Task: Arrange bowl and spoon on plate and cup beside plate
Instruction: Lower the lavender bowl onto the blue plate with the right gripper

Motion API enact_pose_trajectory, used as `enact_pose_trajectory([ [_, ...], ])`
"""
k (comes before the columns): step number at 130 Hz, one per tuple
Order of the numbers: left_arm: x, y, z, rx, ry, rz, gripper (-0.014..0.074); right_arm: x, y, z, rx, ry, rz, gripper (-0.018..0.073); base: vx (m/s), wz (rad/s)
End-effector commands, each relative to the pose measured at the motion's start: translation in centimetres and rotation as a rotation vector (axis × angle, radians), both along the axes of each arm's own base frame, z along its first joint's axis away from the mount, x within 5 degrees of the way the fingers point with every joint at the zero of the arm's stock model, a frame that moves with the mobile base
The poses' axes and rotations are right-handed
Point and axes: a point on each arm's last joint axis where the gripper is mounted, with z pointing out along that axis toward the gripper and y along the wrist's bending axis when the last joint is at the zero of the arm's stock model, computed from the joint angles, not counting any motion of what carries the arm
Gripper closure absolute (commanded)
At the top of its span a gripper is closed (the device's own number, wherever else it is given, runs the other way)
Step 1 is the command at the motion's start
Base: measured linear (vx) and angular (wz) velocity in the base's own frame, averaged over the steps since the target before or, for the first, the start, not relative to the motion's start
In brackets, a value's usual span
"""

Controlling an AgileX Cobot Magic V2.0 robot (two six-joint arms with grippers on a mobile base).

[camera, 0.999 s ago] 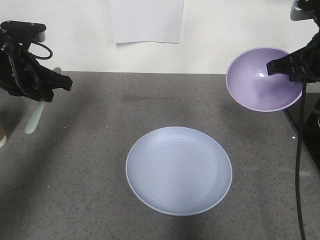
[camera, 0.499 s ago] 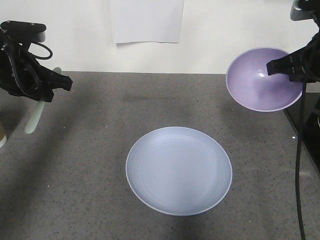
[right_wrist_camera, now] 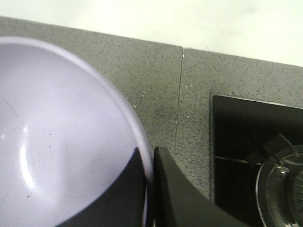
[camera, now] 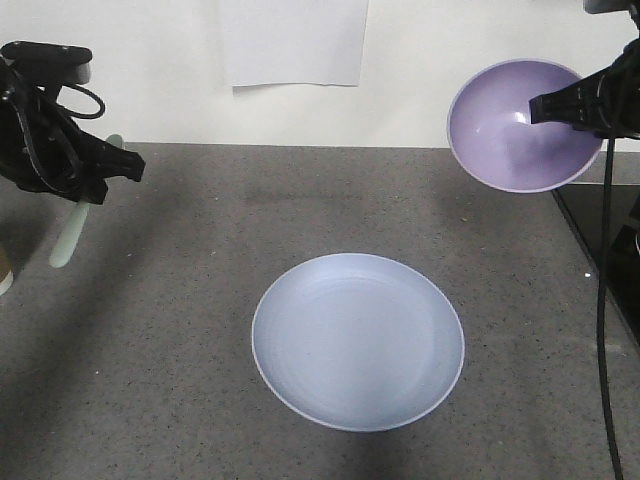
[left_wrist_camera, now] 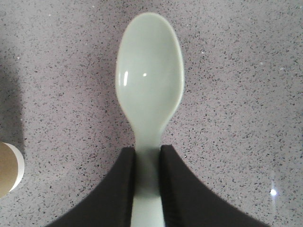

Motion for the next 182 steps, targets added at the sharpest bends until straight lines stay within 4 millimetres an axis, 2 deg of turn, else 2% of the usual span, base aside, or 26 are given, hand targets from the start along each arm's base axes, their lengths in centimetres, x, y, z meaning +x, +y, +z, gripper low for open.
enact_pose_trajectory([
  [1,-0.7,0.0,2.7,-0.026,-0.11,0.001,0.0604,-0.5,0.2,2.2,0.067,-0.107,0.004,0.056,0.0,0.0],
  [21,-0.7,0.0,2.7,-0.026,-0.11,0.001,0.0604,0.3,1.4,0.1,0.197,0.026,0.05,0.056,0.0,0.0],
  [54,-0.7,0.0,2.7,-0.026,-0.11,0.001,0.0604,1.6,4.0,-3.6,0.289,0.24,0.277,0.0553,0.0,0.0],
  [108,-0.7,0.0,2.7,-0.026,-0.11,0.001,0.0604,1.9,11.1,-8.3,0.199,0.423,0.496,0.0545,0.0,0.0],
  [182,-0.7,0.0,2.7,-0.026,-0.11,0.001,0.0604,2.5,11.9,-11.5,0.15,0.56,0.519,0.0526,0.0,0.0],
])
